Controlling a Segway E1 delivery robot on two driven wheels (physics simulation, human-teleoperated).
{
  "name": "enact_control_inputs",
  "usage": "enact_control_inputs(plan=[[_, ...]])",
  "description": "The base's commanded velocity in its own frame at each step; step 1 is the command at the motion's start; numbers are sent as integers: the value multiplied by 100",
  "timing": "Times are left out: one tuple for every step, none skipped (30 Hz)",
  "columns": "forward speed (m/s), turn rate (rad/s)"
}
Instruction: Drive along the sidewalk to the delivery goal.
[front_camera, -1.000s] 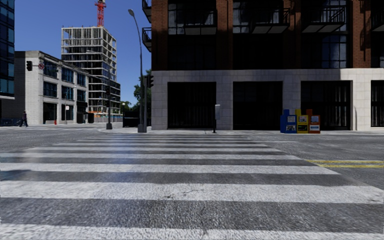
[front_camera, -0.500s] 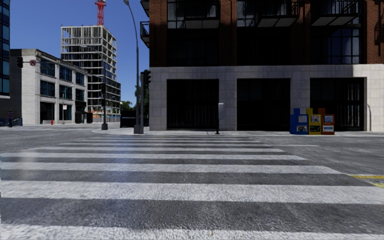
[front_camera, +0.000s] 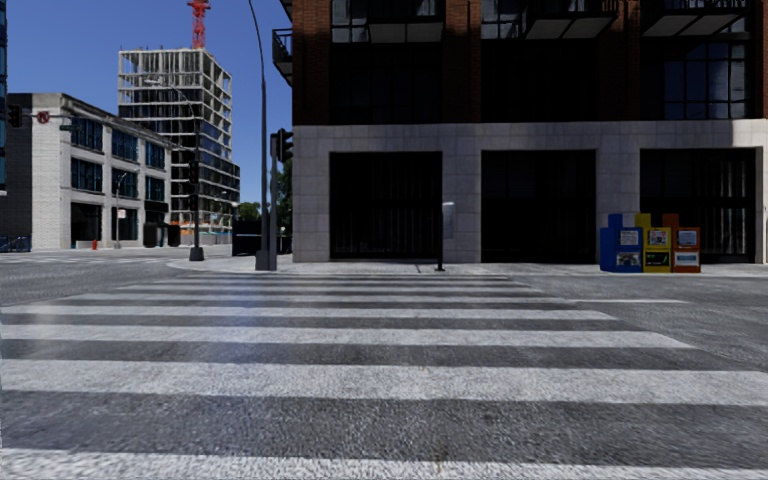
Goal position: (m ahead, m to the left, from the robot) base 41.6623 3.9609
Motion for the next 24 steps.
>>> enact_control_inputs(plan=[[200, 0], [200, 0], [200, 0], [200, 0], [200, 0], [200, 0], [200, 0], [200, 0], [200, 0], [200, 0], [200, 0], [200, 0], [200, 0], [200, 0], [200, 0], [200, 0], [200, 0], [200, 0], [200, 0], [200, 0], [200, 0], [200, 0], [200, 0], [200, 0]])
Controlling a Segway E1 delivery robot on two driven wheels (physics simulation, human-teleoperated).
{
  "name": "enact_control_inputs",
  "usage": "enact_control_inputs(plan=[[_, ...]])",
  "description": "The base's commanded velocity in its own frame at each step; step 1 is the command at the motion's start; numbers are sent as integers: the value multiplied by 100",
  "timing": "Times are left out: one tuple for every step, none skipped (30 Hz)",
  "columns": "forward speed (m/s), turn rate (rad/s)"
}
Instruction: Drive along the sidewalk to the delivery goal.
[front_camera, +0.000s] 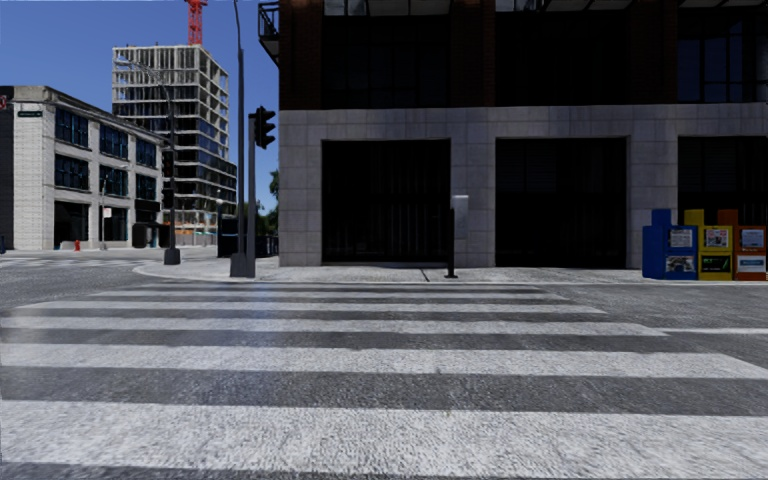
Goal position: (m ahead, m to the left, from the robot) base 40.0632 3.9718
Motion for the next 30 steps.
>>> enact_control_inputs(plan=[[200, 0], [200, 0], [200, 0], [200, 0], [200, 0], [200, 0], [200, 0], [200, 0], [200, 0], [200, 0], [200, 0], [200, 0], [200, 0], [200, 0], [200, 0], [200, 0], [200, 0], [200, 0], [200, 0], [200, 0], [200, 0], [200, 0], [200, 0], [200, 0], [200, 0], [200, 0], [200, 0], [200, 0], [200, 0], [200, 0]])
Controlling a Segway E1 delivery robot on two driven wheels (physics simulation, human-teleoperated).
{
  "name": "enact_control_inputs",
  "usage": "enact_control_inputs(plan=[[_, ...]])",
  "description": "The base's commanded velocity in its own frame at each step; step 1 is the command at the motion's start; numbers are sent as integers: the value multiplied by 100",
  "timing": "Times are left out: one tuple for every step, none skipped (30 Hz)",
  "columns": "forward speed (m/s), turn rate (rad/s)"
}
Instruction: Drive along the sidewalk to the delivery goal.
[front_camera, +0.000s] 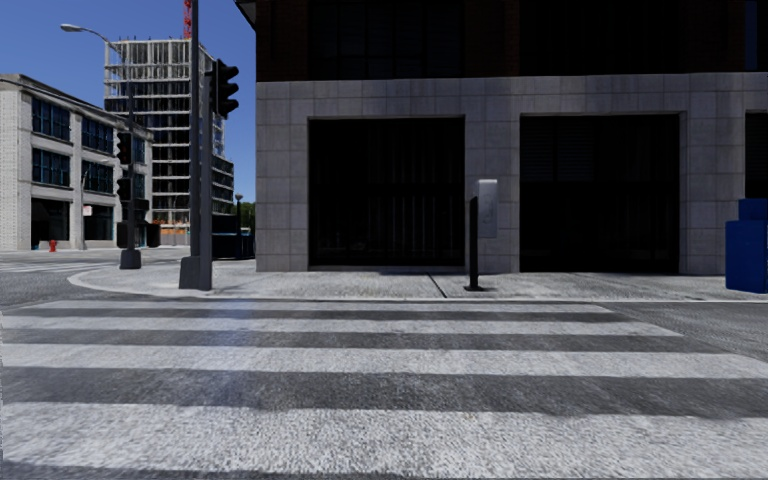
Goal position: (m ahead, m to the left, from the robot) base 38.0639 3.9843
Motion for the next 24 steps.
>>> enact_control_inputs(plan=[[200, 0], [200, 0], [200, 0], [200, 0], [200, 0], [200, 0], [200, 0], [200, 0], [200, 0], [200, 0], [200, 0], [200, 0], [200, 0], [200, 0], [200, 0], [200, 0], [200, 0], [200, 0], [200, 0], [200, 0], [200, 0], [200, 0], [200, 0], [200, 0]])
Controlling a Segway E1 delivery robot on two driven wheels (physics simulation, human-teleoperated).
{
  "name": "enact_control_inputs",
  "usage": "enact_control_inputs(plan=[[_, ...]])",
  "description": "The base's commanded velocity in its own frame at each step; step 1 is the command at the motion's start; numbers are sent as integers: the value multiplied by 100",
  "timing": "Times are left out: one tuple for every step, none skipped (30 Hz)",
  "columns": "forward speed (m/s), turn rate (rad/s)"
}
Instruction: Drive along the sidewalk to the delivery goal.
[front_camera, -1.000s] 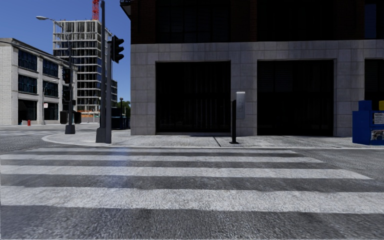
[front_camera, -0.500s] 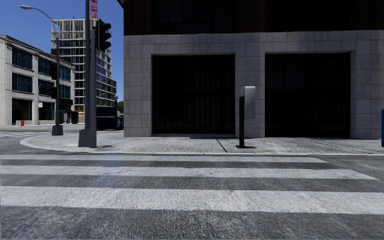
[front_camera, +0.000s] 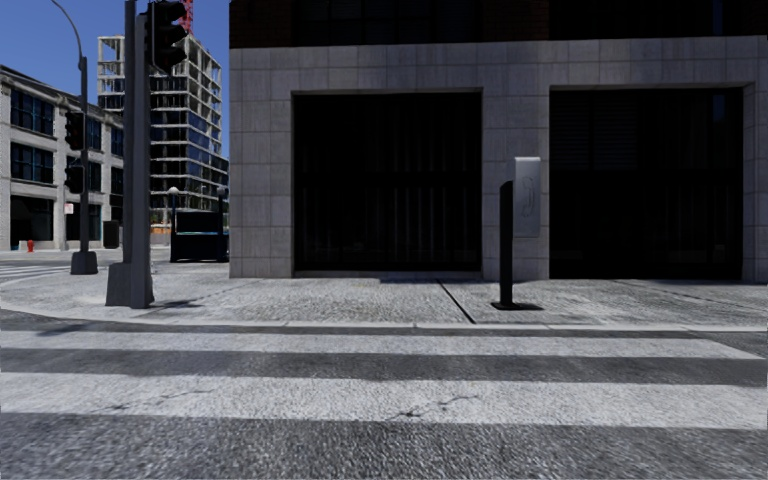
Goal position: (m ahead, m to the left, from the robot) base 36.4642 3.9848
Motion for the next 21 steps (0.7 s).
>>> enact_control_inputs(plan=[[200, 0], [200, 0], [200, 0], [200, 0], [200, 0], [200, 0], [200, 0], [200, 0], [200, 0], [200, 0], [200, 0], [200, 0], [200, 0], [200, 0], [200, 0], [200, 0], [200, 0], [200, 0], [200, 0], [200, 0], [200, 0]])
